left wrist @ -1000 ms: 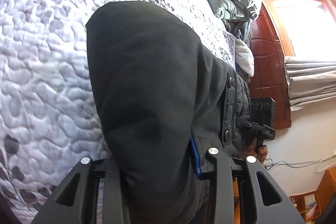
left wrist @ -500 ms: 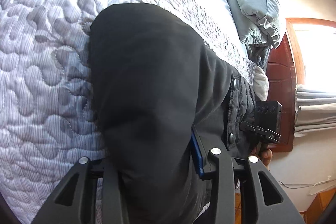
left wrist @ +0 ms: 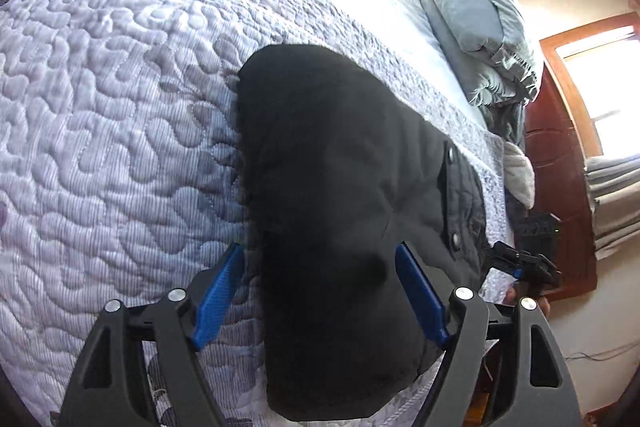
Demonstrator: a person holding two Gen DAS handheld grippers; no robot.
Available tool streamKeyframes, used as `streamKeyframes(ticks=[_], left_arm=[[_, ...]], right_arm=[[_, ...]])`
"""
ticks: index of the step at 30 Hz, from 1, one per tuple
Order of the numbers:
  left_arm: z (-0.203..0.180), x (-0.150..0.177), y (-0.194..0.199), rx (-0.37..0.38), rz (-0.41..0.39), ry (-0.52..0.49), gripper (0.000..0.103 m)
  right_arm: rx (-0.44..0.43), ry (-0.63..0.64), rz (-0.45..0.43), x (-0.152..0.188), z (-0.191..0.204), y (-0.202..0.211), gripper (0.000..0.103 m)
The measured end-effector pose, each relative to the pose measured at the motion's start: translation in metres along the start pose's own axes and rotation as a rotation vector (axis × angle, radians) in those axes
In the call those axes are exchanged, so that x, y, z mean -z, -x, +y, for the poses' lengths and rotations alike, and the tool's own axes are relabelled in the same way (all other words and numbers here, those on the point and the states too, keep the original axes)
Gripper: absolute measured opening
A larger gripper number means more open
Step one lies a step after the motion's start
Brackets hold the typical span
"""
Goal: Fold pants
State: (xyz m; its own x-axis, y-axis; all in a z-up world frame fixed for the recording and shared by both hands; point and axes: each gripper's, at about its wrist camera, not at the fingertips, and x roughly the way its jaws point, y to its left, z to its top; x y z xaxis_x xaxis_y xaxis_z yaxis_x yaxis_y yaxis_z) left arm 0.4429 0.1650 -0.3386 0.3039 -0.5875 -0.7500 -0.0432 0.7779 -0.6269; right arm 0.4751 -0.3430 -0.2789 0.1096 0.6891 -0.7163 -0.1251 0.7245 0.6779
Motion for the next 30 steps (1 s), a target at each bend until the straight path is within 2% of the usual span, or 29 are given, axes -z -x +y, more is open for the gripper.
streamKeyframes(ticks=[2, 6, 8, 12, 14, 15, 18, 20, 25, 27, 30], left_arm=[[0.003, 0.003, -0.009, -0.035, 0.015, 0.009, 0.082], [0.01, 0.007, -0.019, -0.002, 0.007, 0.069, 0.087], [0.01, 0.01, -0.016, 0.015, -0.009, 0.075, 0.086], [0.012, 0.018, 0.006, 0.048, -0.063, 0.082, 0.086], [0.009, 0.022, 0.021, 0.05, -0.099, 0.09, 0.09], [0.006, 0.026, 0.03, 0.039, -0.123, 0.091, 0.094], [-0.013, 0.045, 0.059, -0.038, -0.198, 0.038, 0.099], [-0.031, 0.063, 0.076, -0.121, -0.216, -0.016, 0.099], [-0.08, 0.128, 0.13, -0.279, -0.335, -0.138, 0.099], [-0.096, 0.155, 0.153, -0.322, -0.388, -0.157, 0.099], [-0.12, 0.197, 0.188, -0.336, -0.473, -0.145, 0.099]], right_arm=[[0.088, 0.011, 0.01, 0.002, -0.006, -0.008, 0.076], [0.161, 0.028, 0.011, 0.006, -0.01, -0.019, 0.082], [0.139, 0.003, 0.003, 0.006, -0.009, -0.017, 0.082], [0.108, -0.002, -0.078, 0.024, -0.001, 0.01, 0.082], [0.107, -0.014, -0.107, 0.032, 0.005, 0.021, 0.083], [0.109, -0.017, -0.118, 0.038, 0.008, 0.026, 0.088], [0.163, -0.022, -0.151, 0.061, 0.017, 0.04, 0.091], [0.234, -0.013, -0.183, 0.081, 0.027, 0.049, 0.092], [0.43, -0.005, -0.289, 0.143, 0.061, 0.076, 0.095], [0.475, -0.011, -0.345, 0.167, 0.079, 0.091, 0.097], [0.502, -0.026, -0.38, 0.207, 0.099, 0.115, 0.1]])
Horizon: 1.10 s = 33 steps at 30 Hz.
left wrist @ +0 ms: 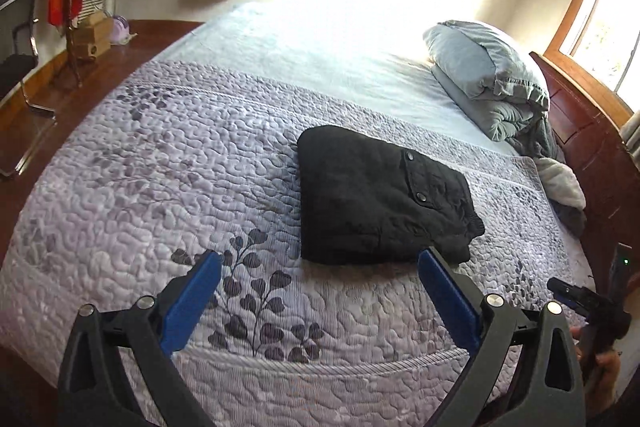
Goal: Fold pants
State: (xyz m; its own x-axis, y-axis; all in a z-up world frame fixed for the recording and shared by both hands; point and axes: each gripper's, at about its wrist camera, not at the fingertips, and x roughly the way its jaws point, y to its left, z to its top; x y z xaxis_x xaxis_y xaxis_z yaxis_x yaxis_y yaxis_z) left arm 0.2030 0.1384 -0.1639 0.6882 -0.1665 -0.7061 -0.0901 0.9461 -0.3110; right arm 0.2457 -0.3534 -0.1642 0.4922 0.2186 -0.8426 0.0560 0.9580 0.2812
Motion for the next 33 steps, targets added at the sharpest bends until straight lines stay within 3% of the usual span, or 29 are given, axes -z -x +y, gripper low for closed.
streamKeyframes(ticks=[4, 9, 16, 23, 30, 31, 33], left_arm=[[-0.025, 0.024, 0.068, -0.07, -0.073, -0.041, 0.099], [-0.062, 0.051, 0.133, -0.098, -0.089, -0.103, 0.099], [-0.111, 0.086, 0.211, -0.074, -0.154, -0.177, 0.099], [-0.127, 0.105, 0.267, -0.062, -0.24, -0.168, 0.099], [-0.123, 0.117, 0.281, -0.024, -0.197, -0.157, 0.099], [-0.123, 0.119, 0.281, -0.04, -0.198, -0.161, 0.099], [-0.126, 0.124, 0.281, -0.149, -0.23, -0.198, 0.099]], right_arm=[[-0.02, 0.076, -0.017, 0.035, 0.02, 0.062, 0.1], [0.013, 0.192, -0.137, 0.076, 0.052, 0.146, 0.1], [-0.054, 0.272, -0.22, 0.112, 0.086, 0.223, 0.1], [-0.088, 0.343, -0.28, 0.137, 0.109, 0.272, 0.1], [-0.076, 0.398, -0.318, 0.157, 0.126, 0.291, 0.1], [-0.075, 0.4, -0.32, 0.159, 0.128, 0.291, 0.1], [-0.076, 0.403, -0.314, 0.162, 0.13, 0.29, 0.1]])
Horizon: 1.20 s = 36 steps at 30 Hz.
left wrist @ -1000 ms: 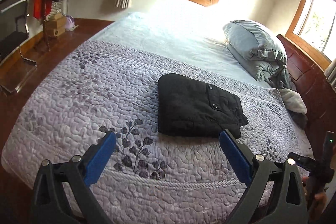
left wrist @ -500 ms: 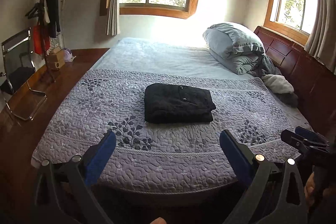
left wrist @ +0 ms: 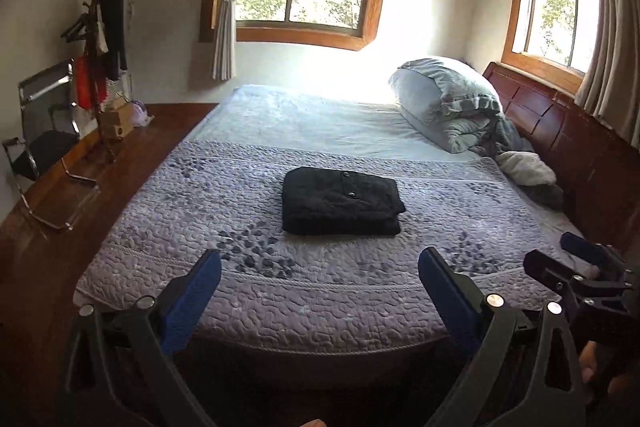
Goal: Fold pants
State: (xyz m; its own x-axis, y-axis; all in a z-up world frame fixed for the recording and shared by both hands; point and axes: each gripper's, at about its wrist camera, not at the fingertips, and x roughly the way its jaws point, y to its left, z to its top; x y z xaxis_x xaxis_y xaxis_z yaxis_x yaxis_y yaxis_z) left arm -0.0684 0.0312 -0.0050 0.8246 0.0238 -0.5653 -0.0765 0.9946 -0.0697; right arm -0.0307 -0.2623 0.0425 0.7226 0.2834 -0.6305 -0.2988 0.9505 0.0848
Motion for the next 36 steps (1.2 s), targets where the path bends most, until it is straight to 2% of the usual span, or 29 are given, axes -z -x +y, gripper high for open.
streamKeyframes(ticks=[2, 3, 4, 7, 8, 17, 36], left_arm=[[-0.005, 0.003, 0.002, -0.101, -0.018, -0.045, 0.099], [-0.007, 0.002, 0.004, -0.128, -0.025, -0.054, 0.099], [-0.009, 0.002, 0.007, -0.125, -0.032, -0.059, 0.099], [-0.009, 0.0, 0.012, -0.021, -0.04, -0.044, 0.099], [-0.01, -0.001, 0.012, -0.012, -0.039, -0.039, 0.099], [-0.008, -0.011, 0.002, 0.014, -0.025, -0.012, 0.099], [-0.007, -0.009, -0.022, 0.042, 0.033, 0.012, 0.099]], right_arm=[[0.004, 0.003, 0.006, 0.002, 0.002, -0.002, 0.1], [0.005, 0.005, 0.009, 0.003, 0.002, -0.003, 0.1], [0.005, 0.004, 0.012, 0.003, 0.002, -0.004, 0.1], [-0.004, -0.003, 0.02, 0.003, 0.004, -0.006, 0.1], [-0.007, 0.0, 0.019, 0.002, 0.004, -0.006, 0.1], [0.076, 0.052, -0.014, -0.007, 0.013, -0.008, 0.1], [0.1, 0.028, -0.005, -0.016, 0.008, -0.029, 0.1]])
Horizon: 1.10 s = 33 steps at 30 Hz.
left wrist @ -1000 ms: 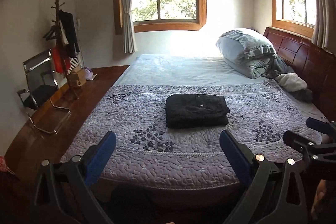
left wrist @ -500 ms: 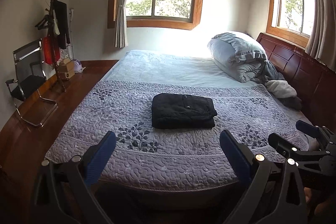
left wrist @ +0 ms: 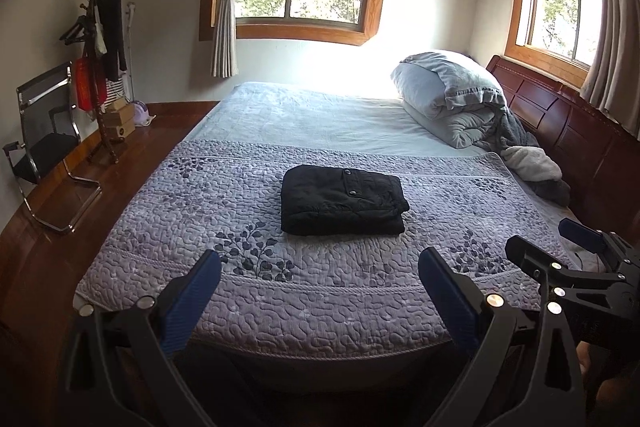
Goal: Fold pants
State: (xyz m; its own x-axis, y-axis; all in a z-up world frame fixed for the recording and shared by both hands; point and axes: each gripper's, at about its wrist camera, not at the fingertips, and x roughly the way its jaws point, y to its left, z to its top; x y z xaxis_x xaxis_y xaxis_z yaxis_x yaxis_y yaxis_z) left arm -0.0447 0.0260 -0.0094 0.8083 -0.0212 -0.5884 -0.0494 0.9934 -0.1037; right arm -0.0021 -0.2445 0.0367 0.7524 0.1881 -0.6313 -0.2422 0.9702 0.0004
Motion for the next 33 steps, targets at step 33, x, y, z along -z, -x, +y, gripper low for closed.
streamKeyframes(ticks=[33], left_arm=[[-0.002, -0.005, -0.017, 0.035, 0.017, 0.002, 0.099]], right_arm=[[0.015, 0.02, -0.017, -0.007, -0.002, -0.003, 0.1]])
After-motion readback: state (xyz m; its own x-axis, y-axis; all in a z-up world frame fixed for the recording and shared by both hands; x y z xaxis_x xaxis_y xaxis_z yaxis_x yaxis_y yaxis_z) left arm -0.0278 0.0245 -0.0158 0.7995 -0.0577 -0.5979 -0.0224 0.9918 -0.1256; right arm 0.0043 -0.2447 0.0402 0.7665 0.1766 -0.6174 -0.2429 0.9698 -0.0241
